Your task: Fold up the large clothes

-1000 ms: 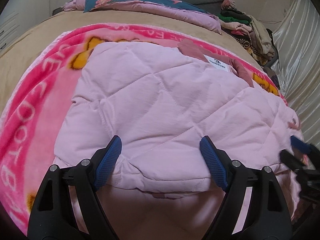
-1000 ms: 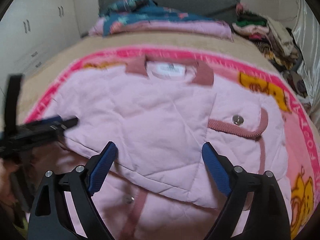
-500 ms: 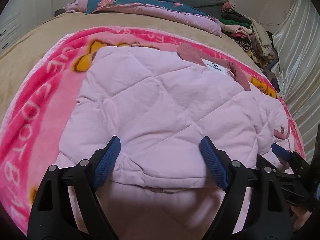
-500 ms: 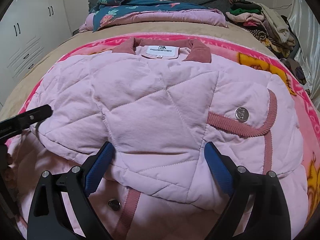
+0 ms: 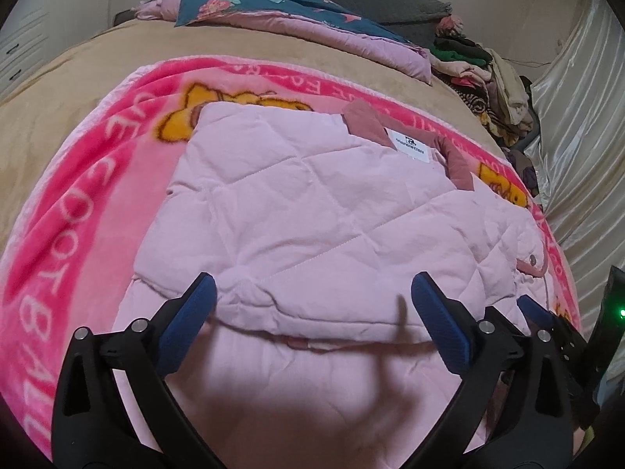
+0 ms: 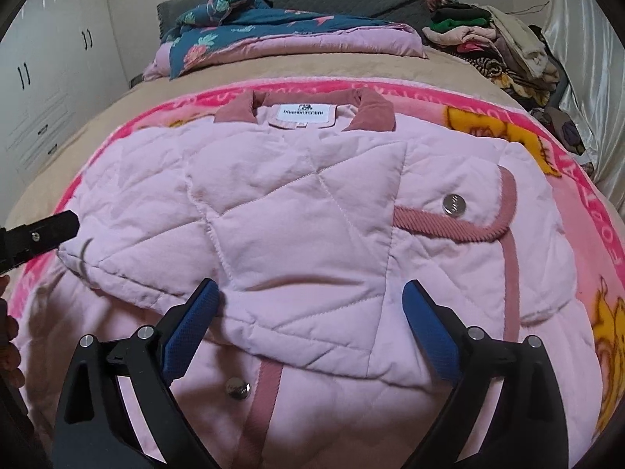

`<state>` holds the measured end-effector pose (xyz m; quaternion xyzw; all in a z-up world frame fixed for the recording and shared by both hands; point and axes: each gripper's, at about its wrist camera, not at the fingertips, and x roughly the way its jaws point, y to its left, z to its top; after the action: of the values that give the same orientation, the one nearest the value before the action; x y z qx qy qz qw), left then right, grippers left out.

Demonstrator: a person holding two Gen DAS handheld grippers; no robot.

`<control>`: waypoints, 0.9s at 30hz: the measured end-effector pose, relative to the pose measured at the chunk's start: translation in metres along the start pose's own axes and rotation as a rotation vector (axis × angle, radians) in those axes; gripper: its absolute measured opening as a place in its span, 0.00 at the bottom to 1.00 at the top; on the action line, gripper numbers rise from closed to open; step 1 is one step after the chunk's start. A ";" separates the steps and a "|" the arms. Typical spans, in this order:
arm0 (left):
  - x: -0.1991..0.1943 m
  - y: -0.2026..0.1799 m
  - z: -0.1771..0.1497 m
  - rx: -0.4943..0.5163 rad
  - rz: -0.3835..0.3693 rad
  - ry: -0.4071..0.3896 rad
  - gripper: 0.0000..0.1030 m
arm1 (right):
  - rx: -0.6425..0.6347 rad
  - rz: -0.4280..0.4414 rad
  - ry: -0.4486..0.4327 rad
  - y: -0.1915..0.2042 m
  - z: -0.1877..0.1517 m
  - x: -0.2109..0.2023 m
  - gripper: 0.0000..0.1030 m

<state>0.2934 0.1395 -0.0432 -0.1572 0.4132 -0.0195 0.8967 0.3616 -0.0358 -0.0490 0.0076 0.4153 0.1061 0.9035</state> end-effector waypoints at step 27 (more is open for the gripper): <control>-0.050 -0.004 -0.009 0.026 0.009 -0.054 0.91 | 0.016 0.105 -0.102 0.009 -0.009 -0.075 0.96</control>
<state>0.2544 0.1414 -0.0100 -0.1443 0.3895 -0.0166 0.9095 0.3059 -0.0428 0.0021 0.0422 0.3685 0.1495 0.9166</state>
